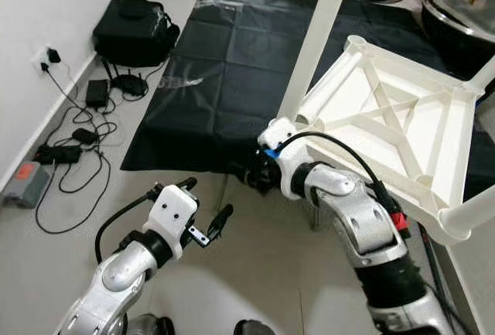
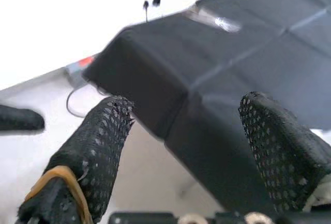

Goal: Building children table

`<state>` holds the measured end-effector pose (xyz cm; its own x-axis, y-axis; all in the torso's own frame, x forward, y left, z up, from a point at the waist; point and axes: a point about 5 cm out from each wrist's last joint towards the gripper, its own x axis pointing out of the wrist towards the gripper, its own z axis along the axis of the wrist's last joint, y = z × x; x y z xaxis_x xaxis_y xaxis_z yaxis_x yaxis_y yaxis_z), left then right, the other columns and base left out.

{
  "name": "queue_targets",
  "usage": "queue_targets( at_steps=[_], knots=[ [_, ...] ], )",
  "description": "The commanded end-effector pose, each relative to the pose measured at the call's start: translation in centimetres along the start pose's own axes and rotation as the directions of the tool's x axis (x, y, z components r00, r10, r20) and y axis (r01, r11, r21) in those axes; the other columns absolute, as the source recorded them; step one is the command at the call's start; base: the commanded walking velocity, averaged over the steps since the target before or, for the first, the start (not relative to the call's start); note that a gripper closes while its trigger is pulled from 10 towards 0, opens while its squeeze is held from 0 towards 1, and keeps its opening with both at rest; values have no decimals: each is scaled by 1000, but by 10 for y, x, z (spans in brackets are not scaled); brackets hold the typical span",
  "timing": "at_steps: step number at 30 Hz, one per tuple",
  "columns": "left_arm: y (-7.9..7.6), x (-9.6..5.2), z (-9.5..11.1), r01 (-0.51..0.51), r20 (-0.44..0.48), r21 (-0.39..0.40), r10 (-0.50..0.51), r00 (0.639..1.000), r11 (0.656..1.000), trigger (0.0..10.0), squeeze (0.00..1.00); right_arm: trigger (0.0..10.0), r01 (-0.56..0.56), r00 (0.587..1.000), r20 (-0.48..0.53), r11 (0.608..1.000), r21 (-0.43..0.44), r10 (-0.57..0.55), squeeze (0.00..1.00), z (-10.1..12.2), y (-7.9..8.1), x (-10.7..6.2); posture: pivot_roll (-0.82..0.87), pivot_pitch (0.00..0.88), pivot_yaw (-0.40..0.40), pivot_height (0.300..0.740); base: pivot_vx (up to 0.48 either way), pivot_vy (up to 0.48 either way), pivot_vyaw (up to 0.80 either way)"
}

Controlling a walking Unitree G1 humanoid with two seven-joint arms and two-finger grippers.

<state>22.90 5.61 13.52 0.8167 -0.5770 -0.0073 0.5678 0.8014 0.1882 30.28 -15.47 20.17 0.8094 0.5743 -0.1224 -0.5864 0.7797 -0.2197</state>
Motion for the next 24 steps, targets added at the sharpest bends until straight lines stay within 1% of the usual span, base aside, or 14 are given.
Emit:
queue_targets(
  at_steps=[1,3,7,9,11,13,14,16,19,20,21,22,23,24],
  knots=[
    [-2,-1,-5,11,-23,-23,-11,1000,1000,10000,0,10000,69,997,19,997,27,-70,0,-6,-2,-1,89,87,-89,740,0,0,0],
    [-2,-1,-5,11,-23,-23,-11,1000,1000,10000,0,10000,69,997,19,997,27,-70,0,-6,-2,-1,89,87,-89,740,0,0,0],
    [0,-1,-6,4,-25,-30,-5,1000,1000,10000,0,10000,110,993,31,992,57,-112,0,-9,7,3,97,78,-81,740,0,0,-797],
    [0,-1,-6,4,-25,-30,-5,1000,1000,10000,0,10000,110,993,31,992,57,-112,0,-9,7,3,97,78,-81,740,0,0,-800],
    [3,-1,-7,-17,-28,-48,16,999,999,10000,0,10000,121,991,41,988,97,-126,0,-8,10,4,93,84,-81,740,0,0,-794],
    [3,-1,-7,-17,-28,-48,16,999,999,10000,0,10000,121,991,41,988,97,-126,0,-8,10,4,93,84,-81,740,0,0,-800],
    [5,0,-8,-32,-31,-64,30,999,997,10000,0,10000,134,989,40,983,125,-140,0,-9,11,5,94,87,-81,740,0,0,-788],
    [9,0,-9,-56,-35,-82,54,998,995,10000,0,10000,168,984,27,974,152,-174,0,-19,16,6,99,89,-82,740,0,0,0],
    [9,0,-9,-63,-36,-87,60,998,994,10000,0,10000,204,978,14,967,152,-208,0,-26,19,5,99,91,-82,740,0,0,0],
    [10,0,-9,-69,-39,-93,65,997,993,10000,0,10000,230,972,-3,957,175,-233,0,-35,23,5,101,93,-81,740,0,480,0],
    [10,0,-9,-69,-39,-93,65,997,993,10000,0,10000,230,972,-3,957,175,-233,0,-35,23,5,101,93,-81,740,0,480,0],
    [11,0,-10,-71,-39,-100,67,997,992,10000,0,10000,273,961,-23,944,186,-274,0,-43,27,4,100,97,-76,740,0,480,0],
    [11,0,-10,-71,-39,-100,67,997,992,10000,0,10000,273,961,-23,944,186,-274,0,-43,27,4,100,97,-76,740,0,480,0],
    [12,0,-10,-72,-39,-104,69,997,992,10000,0,10000,337,941,-51,924,179,-333,0,-54,30,0,98,94,-78,740,0,480,0]
  ],
)
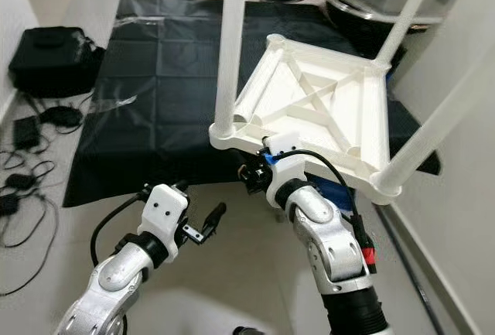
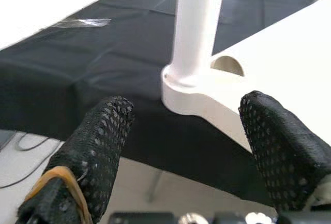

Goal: Building children table

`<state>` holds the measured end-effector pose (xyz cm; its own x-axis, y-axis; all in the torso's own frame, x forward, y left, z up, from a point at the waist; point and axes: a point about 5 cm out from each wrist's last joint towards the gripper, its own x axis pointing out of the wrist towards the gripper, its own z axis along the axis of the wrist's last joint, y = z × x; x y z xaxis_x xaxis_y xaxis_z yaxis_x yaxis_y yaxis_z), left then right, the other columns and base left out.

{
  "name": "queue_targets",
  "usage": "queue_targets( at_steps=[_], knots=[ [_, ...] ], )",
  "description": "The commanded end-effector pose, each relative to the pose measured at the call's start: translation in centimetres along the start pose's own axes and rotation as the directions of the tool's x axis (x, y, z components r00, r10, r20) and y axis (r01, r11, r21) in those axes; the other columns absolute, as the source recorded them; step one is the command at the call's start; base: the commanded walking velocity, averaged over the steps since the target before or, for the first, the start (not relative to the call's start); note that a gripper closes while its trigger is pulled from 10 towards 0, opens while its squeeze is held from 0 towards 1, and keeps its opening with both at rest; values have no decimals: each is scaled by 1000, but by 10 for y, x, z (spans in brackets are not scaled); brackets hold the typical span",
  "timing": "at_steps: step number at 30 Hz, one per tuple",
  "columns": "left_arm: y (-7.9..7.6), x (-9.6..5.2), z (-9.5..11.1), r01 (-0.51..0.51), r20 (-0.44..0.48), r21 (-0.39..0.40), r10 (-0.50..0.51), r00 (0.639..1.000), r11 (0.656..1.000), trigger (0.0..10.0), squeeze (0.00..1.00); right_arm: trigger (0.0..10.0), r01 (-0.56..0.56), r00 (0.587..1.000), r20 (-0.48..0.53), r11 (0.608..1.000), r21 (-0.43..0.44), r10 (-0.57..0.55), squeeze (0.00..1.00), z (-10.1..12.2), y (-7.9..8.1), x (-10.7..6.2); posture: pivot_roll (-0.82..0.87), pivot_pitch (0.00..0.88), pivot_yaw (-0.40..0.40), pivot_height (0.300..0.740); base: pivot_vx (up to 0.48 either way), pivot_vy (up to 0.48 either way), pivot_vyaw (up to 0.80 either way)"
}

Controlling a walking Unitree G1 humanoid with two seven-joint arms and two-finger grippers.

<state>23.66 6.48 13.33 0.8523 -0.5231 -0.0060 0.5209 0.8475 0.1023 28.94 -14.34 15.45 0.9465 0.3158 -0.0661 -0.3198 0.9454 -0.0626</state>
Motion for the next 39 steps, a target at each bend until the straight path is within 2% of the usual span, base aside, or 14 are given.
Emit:
queue_targets(
  at_steps=[1,4,7,10,14,19,27,39],
  knots=[
    [1,-1,-5,-8,-28,-17,8,1000,1000,10000,0,10000,48,998,-29,999,-6,-48,0,-12,1,-2,98,94,-78,740,0,480,0],
    [2,-1,-6,-9,-29,-18,8,1000,1000,10000,0,10000,108,993,-37,994,6,-108,0,-21,0,-6,100,97,-77,740,0,480,0],
    [3,-1,-6,-9,-34,-8,8,999,1000,10000,0,10000,311,950,3,950,-6,-311,0,-28,-8,-21,98,103,-68,740,0,480,0],
    [3,-2,-6,-9,-36,-6,9,999,1000,10000,0,10000,344,939,12,939,-17,-344,0,-28,-10,-24,98,103,-68,740,0,480,0],
    [3,-2,-6,-10,-41,-2,10,999,1000,10000,0,10000,339,941,-8,941,-28,-339,0,-31,-7,-26,100,108,-60,740,0,480,0],
    [5,-1,-7,-17,-47,-11,16,999,1000,10000,0,10000,316,948,-30,949,12,-315,0,-34,-5,-24,104,107,-60,740,0,0,0],
    [8,-1,-5,-36,-36,-8,35,999,999,10000,0,10000,302,953,7,953,-10,-302,0,-32,2,-21,110,111,-56,740,0,0,-600],
    [7,-1,-3,-34,-26,-8,34,999,999,10000,0,10000,291,957,4,957,-7,-291,0,-33,4,-21,109,114,-66,740,375,0,0]
  ],
)
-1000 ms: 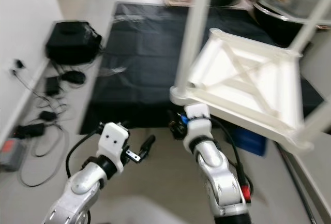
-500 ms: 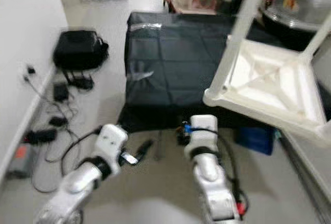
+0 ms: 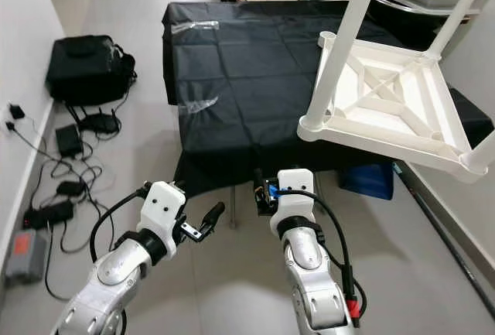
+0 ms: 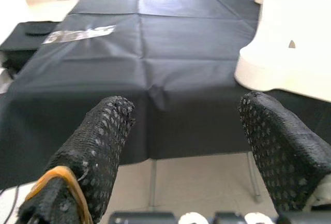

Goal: Building children table

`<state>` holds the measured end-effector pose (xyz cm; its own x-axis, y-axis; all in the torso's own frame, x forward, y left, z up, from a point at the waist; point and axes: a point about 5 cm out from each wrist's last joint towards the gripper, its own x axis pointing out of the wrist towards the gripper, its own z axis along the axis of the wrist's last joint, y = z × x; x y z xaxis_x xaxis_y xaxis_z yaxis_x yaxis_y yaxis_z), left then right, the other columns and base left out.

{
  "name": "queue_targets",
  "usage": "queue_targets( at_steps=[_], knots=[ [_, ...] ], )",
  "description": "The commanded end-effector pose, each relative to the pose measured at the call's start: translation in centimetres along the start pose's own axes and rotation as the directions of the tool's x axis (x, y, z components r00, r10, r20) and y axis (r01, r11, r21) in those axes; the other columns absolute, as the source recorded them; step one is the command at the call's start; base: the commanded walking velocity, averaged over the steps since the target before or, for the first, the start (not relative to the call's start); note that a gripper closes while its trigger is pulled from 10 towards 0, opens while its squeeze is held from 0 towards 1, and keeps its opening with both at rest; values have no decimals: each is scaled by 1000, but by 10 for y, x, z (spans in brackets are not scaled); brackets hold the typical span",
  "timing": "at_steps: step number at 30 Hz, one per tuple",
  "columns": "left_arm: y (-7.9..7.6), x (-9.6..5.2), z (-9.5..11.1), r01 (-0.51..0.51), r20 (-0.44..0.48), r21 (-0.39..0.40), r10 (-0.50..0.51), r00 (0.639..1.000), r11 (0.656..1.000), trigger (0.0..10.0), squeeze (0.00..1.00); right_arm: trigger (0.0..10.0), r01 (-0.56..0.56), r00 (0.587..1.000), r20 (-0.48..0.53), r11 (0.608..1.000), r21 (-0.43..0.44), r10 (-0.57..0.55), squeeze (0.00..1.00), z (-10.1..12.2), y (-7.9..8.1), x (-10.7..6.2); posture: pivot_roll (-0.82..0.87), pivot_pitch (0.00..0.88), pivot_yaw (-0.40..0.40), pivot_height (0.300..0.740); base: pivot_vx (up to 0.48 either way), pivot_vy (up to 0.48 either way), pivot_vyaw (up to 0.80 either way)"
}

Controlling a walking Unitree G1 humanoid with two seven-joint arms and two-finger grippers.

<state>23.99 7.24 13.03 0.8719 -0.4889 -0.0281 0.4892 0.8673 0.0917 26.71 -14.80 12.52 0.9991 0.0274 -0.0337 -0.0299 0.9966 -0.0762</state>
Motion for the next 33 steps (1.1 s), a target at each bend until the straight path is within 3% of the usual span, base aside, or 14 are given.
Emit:
queue_targets(
  at_steps=[1,7,12,15,17,20,21,23,25,27,29,30,31,33],
  knots=[
    [-1,0,1,2,0,3,-2,1000,1000,10000,0,10000,-2,1000,-7,1000,-10,2,0,-2,0,0,108,115,-63,740,409,0,0],
    [-2,0,1,0,1,0,0,1000,1000,10000,0,10000,-4,1000,-1,1000,-16,4,0,-1,0,1,108,113,-67,740,411,0,0],
    [-1,0,0,-7,1,-11,7,1000,1000,10000,0,10000,-27,994,103,999,-32,31,0,23,0,9,106,111,-65,740,364,0,0],
    [0,-1,0,-17,-1,-31,17,1000,999,10000,0,10000,-106,969,219,993,-54,115,0,54,8,17,109,108,-65,740,0,0,0],
    [0,-1,0,-17,-1,-31,17,1000,999,10000,0,10000,-106,969,219,993,-54,115,0,54,8,17,109,108,-65,740,0,0,0],
    [0,-2,-1,-18,-2,-38,18,1000,999,10000,0,10000,-292,912,289,956,-42,291,0,82,28,18,112,110,-67,740,0,0,0],
    [0,-2,-1,-18,-2,-38,18,1000,999,10000,0,10000,-292,912,289,956,-42,291,0,82,28,18,112,110,-67,740,0,0,0],
    [0,-2,-1,-16,0,-45,16,1000,999,10000,0,10000,-368,889,273,929,-52,367,0,98,42,24,109,109,-66,740,0,0,0],
    [0,-2,-1,-16,0,-45,16,1000,999,10000,0,10000,-368,889,273,929,-52,367,0,98,42,24,109,109,-66,740,0,0,0],
    [0,-3,-1,-11,0,-49,11,1000,999,10000,0,10000,-331,898,290,942,-53,332,0,110,45,34,108,110,-68,740,0,0,0],
    [0,-3,1,12,7,-74,-12,1000,997,10000,0,10000,-221,913,339,973,-61,228,0,142,51,66,109,113,-68,740,0,0,0],
    [0,-3,1,12,7,-74,-12,1000,997,10000,0,10000,-221,913,339,973,-61,228,0,142,51,66,109,113,-68,740,0,0,0],
    [-1,-4,4,41,13,-74,-40,999,996,10000,0,10000,-162,928,327,984,-76,178,0,160,56,90,120,121,-87,740,0,0,0],
    [-1,-4,5,49,13,-66,-48,999,997,10000,0,10000,-153,936,308,984,-86,172,0,163,58,98,120,121,-87,740,0,0,0]
  ],
)
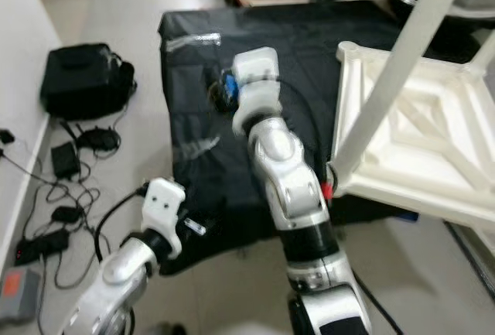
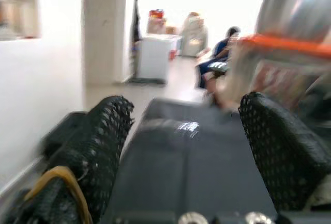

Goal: Building children table

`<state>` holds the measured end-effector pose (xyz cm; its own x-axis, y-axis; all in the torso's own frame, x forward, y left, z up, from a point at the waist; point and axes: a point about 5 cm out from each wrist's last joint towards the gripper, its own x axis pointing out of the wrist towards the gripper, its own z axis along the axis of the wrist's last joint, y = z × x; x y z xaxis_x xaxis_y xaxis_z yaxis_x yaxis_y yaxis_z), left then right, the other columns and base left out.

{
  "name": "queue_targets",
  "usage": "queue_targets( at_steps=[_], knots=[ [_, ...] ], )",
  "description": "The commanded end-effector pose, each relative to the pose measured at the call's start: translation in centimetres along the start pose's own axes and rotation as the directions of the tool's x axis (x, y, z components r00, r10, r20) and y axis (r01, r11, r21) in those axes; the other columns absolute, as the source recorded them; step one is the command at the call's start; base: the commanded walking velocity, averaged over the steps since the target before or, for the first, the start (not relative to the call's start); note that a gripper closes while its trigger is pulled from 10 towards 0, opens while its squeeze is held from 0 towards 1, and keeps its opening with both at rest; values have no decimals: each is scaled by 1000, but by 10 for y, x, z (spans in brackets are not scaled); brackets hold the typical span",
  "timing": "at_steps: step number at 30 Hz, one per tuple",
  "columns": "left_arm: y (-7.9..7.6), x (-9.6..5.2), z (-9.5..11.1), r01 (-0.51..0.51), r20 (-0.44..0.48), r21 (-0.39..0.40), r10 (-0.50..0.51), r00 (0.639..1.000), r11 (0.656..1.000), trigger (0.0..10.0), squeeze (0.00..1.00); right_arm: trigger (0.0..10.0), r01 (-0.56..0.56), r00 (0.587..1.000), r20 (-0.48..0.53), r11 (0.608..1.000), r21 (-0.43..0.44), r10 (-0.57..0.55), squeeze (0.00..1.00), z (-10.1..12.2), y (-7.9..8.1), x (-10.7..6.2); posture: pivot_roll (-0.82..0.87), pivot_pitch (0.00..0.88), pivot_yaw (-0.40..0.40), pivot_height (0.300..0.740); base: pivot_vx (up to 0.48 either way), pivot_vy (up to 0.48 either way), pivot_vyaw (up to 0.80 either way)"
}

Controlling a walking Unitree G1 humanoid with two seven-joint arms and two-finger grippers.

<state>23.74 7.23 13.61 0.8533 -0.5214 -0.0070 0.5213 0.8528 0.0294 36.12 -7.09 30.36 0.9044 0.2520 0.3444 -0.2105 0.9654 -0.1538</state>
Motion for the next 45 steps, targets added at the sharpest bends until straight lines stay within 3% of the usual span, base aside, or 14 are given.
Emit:
queue_targets(
  at_steps=[1,6,7,16,17,19,20,21,23,24,30,35,38,45],
  knots=[
    [2,-2,1,3,-12,0,-3,1000,1000,10000,0,10000,-11,991,-135,999,-32,7,0,-28,4,9,124,133,-103,740,0,0,0],
    [2,-3,3,-8,-6,-5,8,1000,1000,10000,0,10000,-77,973,-217,997,-6,74,0,-32,17,23,128,151,-127,740,0,0,0],
    [0,-3,3,-15,-5,-9,15,1000,1000,10000,0,10000,-80,971,-232,994,-75,60,0,-29,21,30,127,165,-140,740,0,0,0],
    [-5,-5,4,-15,-3,-20,15,1000,1000,10000,0,10000,-44,970,-243,998,-48,31,0,-25,18,37,117,194,-162,740,0,0,0],
    [-11,-8,5,-17,-5,-36,17,1000,999,10000,0,10000,36,959,-277,995,-97,-62,0,-31,-4,42,109,231,-180,740,0,0,0],
    [-11,-8,5,-17,-5,-36,17,1000,999,10000,0,10000,36,959,-277,995,-97,-62,0,-31,-4,42,109,231,-180,740,0,0,0],
    [-16,-10,7,-15,-5,-50,15,1000,999,10000,0,10000,169,926,-323,979,-114,-197,0,-42,-34,40,107,241,-180,740,0,0,0],
    [-16,-10,7,-15,-5,-50,15,1000,999,10000,0,10000,169,926,-323,979,-114,-197,0,-42,-34,40,107,241,-180,740,0,0,0],
    [-20,-11,8,-10,-8,-62,10,1000,998,10000,0,10000,361,843,-369,921,-149,-390,0,-60,-84,24,105,245,-168,740,0,0,0],
    [-20,-11,8,-10,-8,-62,10,1000,998,10000,0,10000,361,843,-369,921,-149,-390,0,-60,-84,24,105,245,-168,740,0,0,0],
    [-18,-10,7,2,-15,-56,-3,1000,998,10000,0,10000,495,779,-367,858,-135,-508,0,-69,-130,4,105,236,-152,740,0,0,0],
    [-18,-10,7,2,-16,-53,-3,1000,999,10000,0,10000,516,777,-348,848,-123,-524,0,-67,-140,0,105,236,-152,740,0,0,0],
    [-15,-8,7,13,-23,-25,-13,1000,1000,10000,0,10000,619,691,-321,760,-198,-647,0,-74,-213,-45,100,216,-121,740,0,0,0],
    [-12,-9,8,15,-28,-2,-15,999,1000,10000,0,10000,685,608,-311,680,-260,-731,0,-73,-256,-79,125,210,-114,740,0,0,0]
  ],
)
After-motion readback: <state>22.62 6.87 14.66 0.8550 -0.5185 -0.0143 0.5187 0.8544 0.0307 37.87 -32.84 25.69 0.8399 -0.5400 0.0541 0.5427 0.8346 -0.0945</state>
